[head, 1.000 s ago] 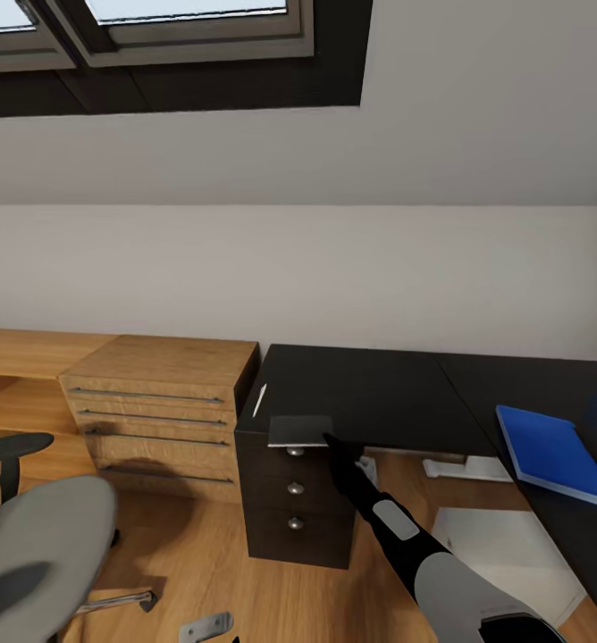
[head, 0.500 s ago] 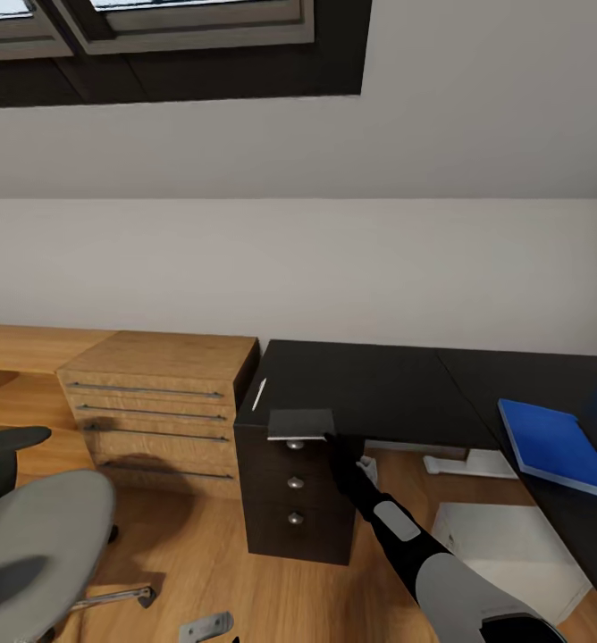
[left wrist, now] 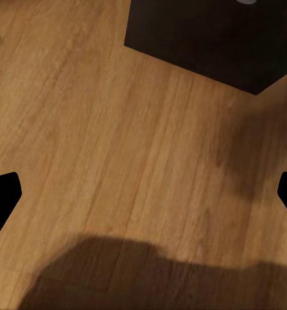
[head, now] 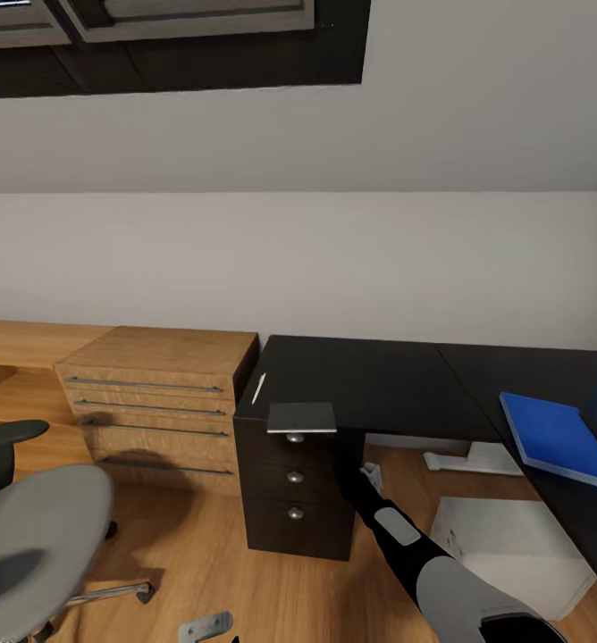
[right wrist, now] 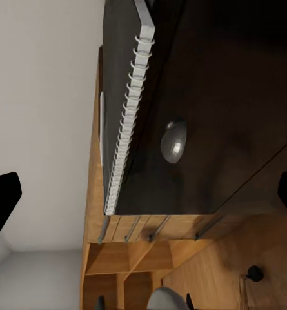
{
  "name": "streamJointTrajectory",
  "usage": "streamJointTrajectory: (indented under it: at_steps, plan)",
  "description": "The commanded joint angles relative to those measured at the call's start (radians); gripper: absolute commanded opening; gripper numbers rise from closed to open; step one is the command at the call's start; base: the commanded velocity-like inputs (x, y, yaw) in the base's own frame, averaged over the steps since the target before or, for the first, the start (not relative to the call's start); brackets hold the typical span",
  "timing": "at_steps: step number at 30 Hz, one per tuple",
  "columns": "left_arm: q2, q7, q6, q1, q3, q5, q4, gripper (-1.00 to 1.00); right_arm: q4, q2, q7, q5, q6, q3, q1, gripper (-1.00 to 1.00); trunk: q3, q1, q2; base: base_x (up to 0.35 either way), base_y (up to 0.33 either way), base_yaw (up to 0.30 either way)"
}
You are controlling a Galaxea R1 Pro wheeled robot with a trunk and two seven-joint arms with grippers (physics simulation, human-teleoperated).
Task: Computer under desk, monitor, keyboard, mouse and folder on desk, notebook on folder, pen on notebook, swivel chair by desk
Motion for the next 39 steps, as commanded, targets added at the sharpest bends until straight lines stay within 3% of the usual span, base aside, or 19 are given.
streamJointTrajectory:
  at_steps: [1,7,39]
  plan:
    - [0.001,0.007,0.002,0.0,-0.002,0.006,-0.002,1.0,0.002,0.0,-0.001,-0.01,-0.005,0.005,-0.001,1.0,-0.001,0.0,0.0,0.0,0.0,0.0]
    - [0.002,0.006,0.001,0.0,-0.004,0.003,-0.004,1.0,0.004,0.0,-0.024,-0.013,-0.053,0.005,-0.001,1.0,-0.001,0.0,0.0,0.0,0.0,0.0]
    - [0.004,0.004,-0.001,0.0,-0.003,0.0,-0.002,1.0,0.005,0.0,-0.032,-0.012,-0.06,0.005,-0.001,1.0,-0.001,0.0,0.0,0.09,0.0,0.0]
